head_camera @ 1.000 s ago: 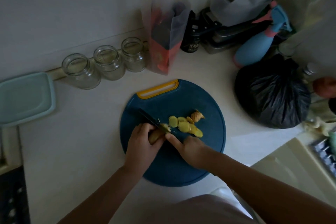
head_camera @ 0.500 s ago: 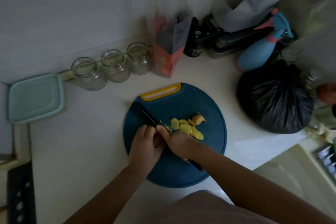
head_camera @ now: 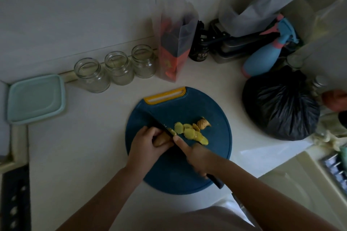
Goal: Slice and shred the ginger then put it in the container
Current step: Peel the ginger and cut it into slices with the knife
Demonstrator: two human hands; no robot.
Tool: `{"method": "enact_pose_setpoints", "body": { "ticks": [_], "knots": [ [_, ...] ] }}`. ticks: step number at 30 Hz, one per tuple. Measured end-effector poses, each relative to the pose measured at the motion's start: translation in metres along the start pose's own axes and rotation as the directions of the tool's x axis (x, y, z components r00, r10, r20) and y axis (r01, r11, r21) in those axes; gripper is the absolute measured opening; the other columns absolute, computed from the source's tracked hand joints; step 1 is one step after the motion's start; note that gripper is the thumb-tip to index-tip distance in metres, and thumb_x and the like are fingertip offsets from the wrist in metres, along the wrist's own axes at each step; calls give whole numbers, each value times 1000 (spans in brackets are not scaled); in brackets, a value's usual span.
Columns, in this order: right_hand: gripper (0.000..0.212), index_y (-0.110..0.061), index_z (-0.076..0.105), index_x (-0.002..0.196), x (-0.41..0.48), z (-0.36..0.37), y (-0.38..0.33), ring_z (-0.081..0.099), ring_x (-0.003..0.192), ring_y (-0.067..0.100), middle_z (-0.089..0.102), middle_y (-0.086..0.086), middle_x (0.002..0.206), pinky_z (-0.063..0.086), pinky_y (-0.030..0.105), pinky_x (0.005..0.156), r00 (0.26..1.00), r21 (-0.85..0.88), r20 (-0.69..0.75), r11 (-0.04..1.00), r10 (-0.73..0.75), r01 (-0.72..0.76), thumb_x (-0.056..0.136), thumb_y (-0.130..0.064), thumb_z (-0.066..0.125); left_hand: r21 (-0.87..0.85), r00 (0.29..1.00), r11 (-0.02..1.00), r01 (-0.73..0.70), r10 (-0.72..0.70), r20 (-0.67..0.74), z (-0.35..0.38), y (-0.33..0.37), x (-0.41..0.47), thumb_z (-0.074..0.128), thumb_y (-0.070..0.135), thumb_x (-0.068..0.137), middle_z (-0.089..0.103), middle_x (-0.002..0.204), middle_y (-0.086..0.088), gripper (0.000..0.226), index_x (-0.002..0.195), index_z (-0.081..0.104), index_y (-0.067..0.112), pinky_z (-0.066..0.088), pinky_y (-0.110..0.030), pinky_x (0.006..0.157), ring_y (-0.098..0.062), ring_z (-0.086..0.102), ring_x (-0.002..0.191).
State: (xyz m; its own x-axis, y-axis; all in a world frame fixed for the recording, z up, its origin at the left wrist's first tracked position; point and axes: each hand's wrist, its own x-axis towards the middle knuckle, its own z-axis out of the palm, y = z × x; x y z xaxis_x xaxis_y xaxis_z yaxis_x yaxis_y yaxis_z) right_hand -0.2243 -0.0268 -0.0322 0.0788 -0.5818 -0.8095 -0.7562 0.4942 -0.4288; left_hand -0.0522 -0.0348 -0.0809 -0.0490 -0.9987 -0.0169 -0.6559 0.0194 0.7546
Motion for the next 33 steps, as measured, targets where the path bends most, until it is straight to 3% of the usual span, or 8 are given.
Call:
{"method": "enact_pose_setpoints", "body": {
  "ticks": [5,9,13,17,22,27,31,33],
  "knots": [
    [38,-36,41,77,1,3,-7,57,84,23,56,13,90,45,32,82,985,-68,-38,984,-167,164,98,-60,21,74,979,982,173,-179,93,-1,9,17,84,34,64,63,92,0,40,90,64,12,43,-24,66,-12,58,81],
    [60,-19,47,68,8,2,-9,51,60,13,53,9,68,39,25,63,991,-82,-34,988,-133,130,94,-66,20,127,957,968,215,-235,169,-2,8,24,84,37,63,63,96,1,44,95,64,14,47,-28,68,-16,61,87],
    [66,-14,49,67,14,7,-15,50,61,11,52,8,67,39,27,73,991,-71,-44,990,-123,120,92,-69,23,54,990,992,118,-122,78,4,8,16,84,28,63,58,89,0,38,90,64,9,35,-15,59,-14,58,79],
    [49,-28,44,70,10,6,-24,60,81,24,55,13,78,44,30,79,991,-77,-27,989,-128,126,97,-62,23,42,996,996,74,-76,53,7,5,11,83,21,62,59,86,-8,34,83,63,2,43,-26,61,-21,60,75],
    [60,-19,46,69,5,2,-26,57,64,22,57,15,71,45,28,68,996,-100,0,991,-91,90,95,-66,20,53,999,998,39,-41,28,7,7,7,84,20,62,53,79,-5,33,72,54,8,40,-28,58,-23,57,70],
    [76,-1,60,112,4,0,-24,58,103,33,62,21,110,40,33,83,990,-168,-65,979,-127,114,97,-64,20,20,995,995,101,-101,-13,6,12,2,85,22,61,46,76,6,37,71,50,17,37,-25,58,-17,54,69],
    [89,-4,56,81,6,-4,-25,61,70,27,59,16,74,48,30,64,999,-92,-31,996,-20,17,81,-85,19,-20,991,991,135,-135,-15,7,11,-1,86,29,63,52,78,6,33,75,59,16,42,-23,58,-13,55,70],
    [88,-3,52,84,6,-6,-24,57,56,25,57,15,71,47,27,55,998,-30,-60,999,12,-13,79,-86,22,-29,991,990,136,-136,7,4,11,0,86,35,64,56,80,3,33,79,63,16,44,-22,60,-9,56,72]
  ]
}}
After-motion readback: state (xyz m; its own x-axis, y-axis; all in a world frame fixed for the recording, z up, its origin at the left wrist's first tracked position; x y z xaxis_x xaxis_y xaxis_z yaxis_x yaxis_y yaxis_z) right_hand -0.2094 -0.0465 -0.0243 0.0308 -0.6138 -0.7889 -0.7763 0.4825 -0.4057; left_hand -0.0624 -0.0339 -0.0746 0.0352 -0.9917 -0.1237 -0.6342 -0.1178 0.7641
